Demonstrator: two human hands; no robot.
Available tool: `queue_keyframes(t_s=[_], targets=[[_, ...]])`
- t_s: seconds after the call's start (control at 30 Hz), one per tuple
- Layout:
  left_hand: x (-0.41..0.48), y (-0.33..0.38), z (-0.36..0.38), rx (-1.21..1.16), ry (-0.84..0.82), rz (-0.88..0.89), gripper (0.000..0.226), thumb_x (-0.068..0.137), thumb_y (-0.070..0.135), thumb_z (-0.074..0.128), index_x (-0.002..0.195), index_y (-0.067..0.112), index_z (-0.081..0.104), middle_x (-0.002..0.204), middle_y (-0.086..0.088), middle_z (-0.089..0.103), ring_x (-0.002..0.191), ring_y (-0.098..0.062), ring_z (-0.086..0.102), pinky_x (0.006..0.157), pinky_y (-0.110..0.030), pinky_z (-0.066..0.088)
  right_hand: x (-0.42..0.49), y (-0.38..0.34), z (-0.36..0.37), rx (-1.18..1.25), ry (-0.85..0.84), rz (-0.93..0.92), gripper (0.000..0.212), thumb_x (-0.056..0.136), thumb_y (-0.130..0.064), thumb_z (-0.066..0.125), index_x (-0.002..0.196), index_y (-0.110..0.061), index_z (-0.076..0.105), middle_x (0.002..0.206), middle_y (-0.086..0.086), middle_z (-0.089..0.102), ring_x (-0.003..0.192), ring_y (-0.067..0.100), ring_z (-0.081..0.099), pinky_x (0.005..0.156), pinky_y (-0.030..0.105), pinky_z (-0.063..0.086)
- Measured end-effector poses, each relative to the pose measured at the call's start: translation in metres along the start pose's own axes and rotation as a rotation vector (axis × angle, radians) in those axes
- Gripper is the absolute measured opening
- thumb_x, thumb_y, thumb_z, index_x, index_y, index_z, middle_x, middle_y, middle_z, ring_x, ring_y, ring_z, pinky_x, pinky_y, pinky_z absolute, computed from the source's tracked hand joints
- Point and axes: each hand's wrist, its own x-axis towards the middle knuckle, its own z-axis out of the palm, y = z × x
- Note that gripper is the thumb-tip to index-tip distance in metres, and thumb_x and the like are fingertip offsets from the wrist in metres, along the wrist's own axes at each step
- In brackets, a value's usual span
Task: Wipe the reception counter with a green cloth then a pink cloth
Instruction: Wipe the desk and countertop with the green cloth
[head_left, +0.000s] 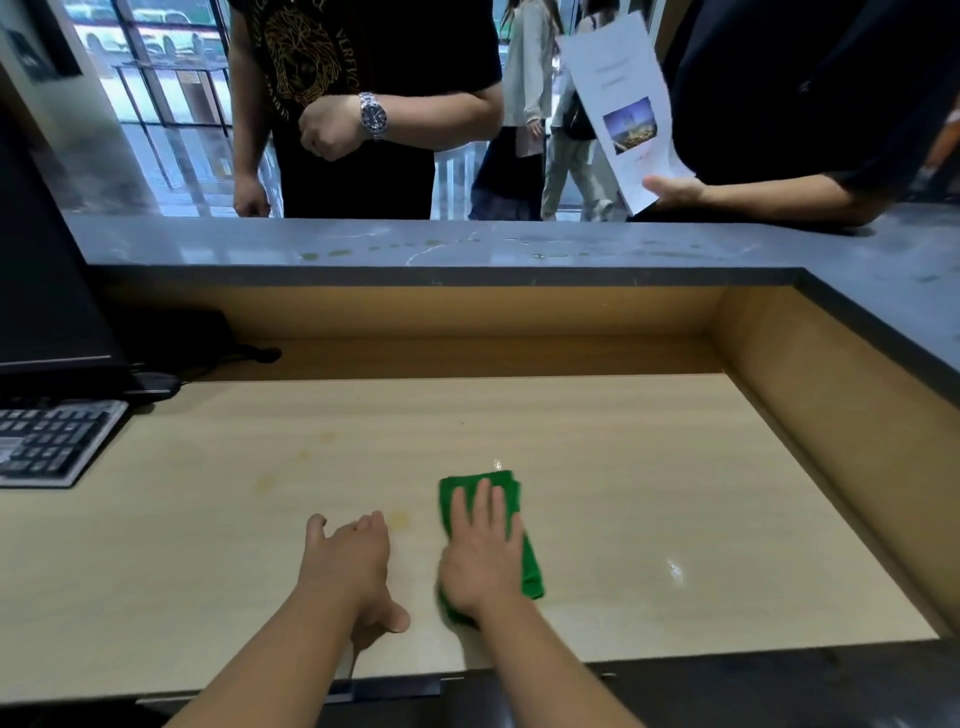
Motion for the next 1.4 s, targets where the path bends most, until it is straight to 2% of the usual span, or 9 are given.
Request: queue_keyframes(t_s=[0.23, 0.3, 0.4, 0.5, 0.63, 0.8, 1.1, 1.23, 1.4], targets=[[-0.002, -0.001, -0.001, 0.010, 0.014, -0.001, 0.094, 0.064, 0.066, 0.067, 0.134, 0.014, 0.033, 0.120, 0.006, 0.054, 0.116, -0.017, 0.052, 0.110, -0.050, 0.005, -0.009, 0.043, -0.010, -0.083, -0.056, -0.227, 0.067, 0.099, -0.022, 0.029, 0.155, -0.030, -0.008, 0.159, -0.002, -0.023, 0.147, 0.015, -0.021, 0.119, 0.038, -0.009], [-0.005, -0.002, 0.000, 0.024, 0.042, 0.014, 0.108, 0.066, 0.068, 0.064, 0.146, 0.011, 0.020, 0.133, 0.004, 0.049, 0.125, -0.017, 0.047, 0.112, -0.051, 0.003, -0.014, 0.077, -0.018, -0.073, -0.021, -0.149, 0.067, 0.099, -0.023, 0.029, 0.155, -0.029, -0.007, 0.159, -0.003, -0.023, 0.147, 0.014, -0.020, 0.118, 0.038, -0.009], [-0.014, -0.005, 0.000, 0.040, 0.068, 0.042, 0.119, 0.070, 0.069, 0.060, 0.153, 0.010, -0.002, 0.159, -0.001, 0.019, 0.145, -0.016, 0.022, 0.114, -0.052, -0.003, -0.026, 0.132, -0.028, -0.054, 0.027, 0.039, 0.066, 0.100, -0.024, 0.030, 0.155, -0.028, -0.007, 0.160, 0.001, -0.021, 0.148, 0.017, -0.018, 0.119, 0.039, -0.006], [-0.026, -0.016, -0.002, 0.021, 0.063, 0.050, 0.117, 0.072, 0.065, 0.058, 0.153, 0.012, -0.007, 0.162, -0.001, 0.004, 0.148, -0.012, 0.008, 0.115, -0.051, -0.006, -0.034, 0.160, -0.035, -0.023, 0.036, 0.210, 0.065, 0.102, -0.024, 0.028, 0.155, -0.025, -0.010, 0.161, 0.004, -0.020, 0.149, 0.021, -0.015, 0.121, 0.042, -0.002], [-0.041, -0.039, 0.000, -0.001, 0.060, 0.035, 0.114, 0.071, 0.059, 0.058, 0.154, 0.013, -0.006, 0.162, 0.000, 0.004, 0.148, -0.011, 0.009, 0.115, -0.051, -0.006, -0.031, 0.122, -0.031, 0.091, 0.031, 0.346, 0.065, 0.101, -0.024, 0.028, 0.155, -0.021, -0.009, 0.160, 0.009, -0.021, 0.148, 0.027, -0.017, 0.119, 0.047, -0.004], [-0.057, -0.081, 0.011, -0.042, 0.082, 0.002, 0.105, 0.075, 0.056, 0.054, 0.154, 0.016, -0.003, 0.163, 0.001, 0.004, 0.148, -0.010, 0.007, 0.114, -0.051, -0.005, -0.031, 0.027, -0.003, 0.134, 0.049, 0.311, 0.067, 0.100, -0.023, 0.028, 0.154, -0.015, -0.011, 0.159, 0.014, -0.023, 0.147, 0.030, -0.020, 0.118, 0.050, -0.007], [-0.085, -0.159, 0.029, -0.028, 0.114, -0.113, 0.083, 0.092, 0.049, 0.043, 0.154, 0.020, -0.003, 0.162, 0.005, 0.002, 0.148, -0.010, 0.007, 0.115, -0.050, 0.005, -0.042, -0.151, 0.048, 0.035, -0.126, -0.199, 0.076, 0.095, -0.014, 0.039, 0.155, -0.018, -0.009, 0.159, 0.009, -0.025, 0.145, 0.027, -0.025, 0.115, 0.047, -0.016], [-0.087, -0.173, 0.034, -0.027, 0.118, -0.120, 0.081, 0.093, 0.048, 0.041, 0.154, 0.020, -0.004, 0.162, 0.005, 0.000, 0.148, -0.010, 0.006, 0.115, -0.050, 0.006, -0.036, -0.141, 0.049, -0.087, -0.133, -0.392, 0.072, 0.097, -0.018, 0.038, 0.155, -0.028, -0.003, 0.160, 0.001, -0.020, 0.147, 0.020, -0.020, 0.117, 0.041, -0.011], [-0.085, -0.172, 0.033, -0.029, 0.128, -0.092, 0.079, 0.095, 0.045, 0.040, 0.154, 0.020, -0.005, 0.162, 0.005, -0.002, 0.149, -0.011, 0.004, 0.116, -0.048, 0.005, -0.024, -0.071, 0.018, -0.109, -0.077, -0.192, 0.072, 0.096, -0.022, 0.038, 0.155, -0.026, -0.004, 0.160, 0.004, -0.020, 0.148, 0.022, -0.018, 0.120, 0.042, -0.005]])
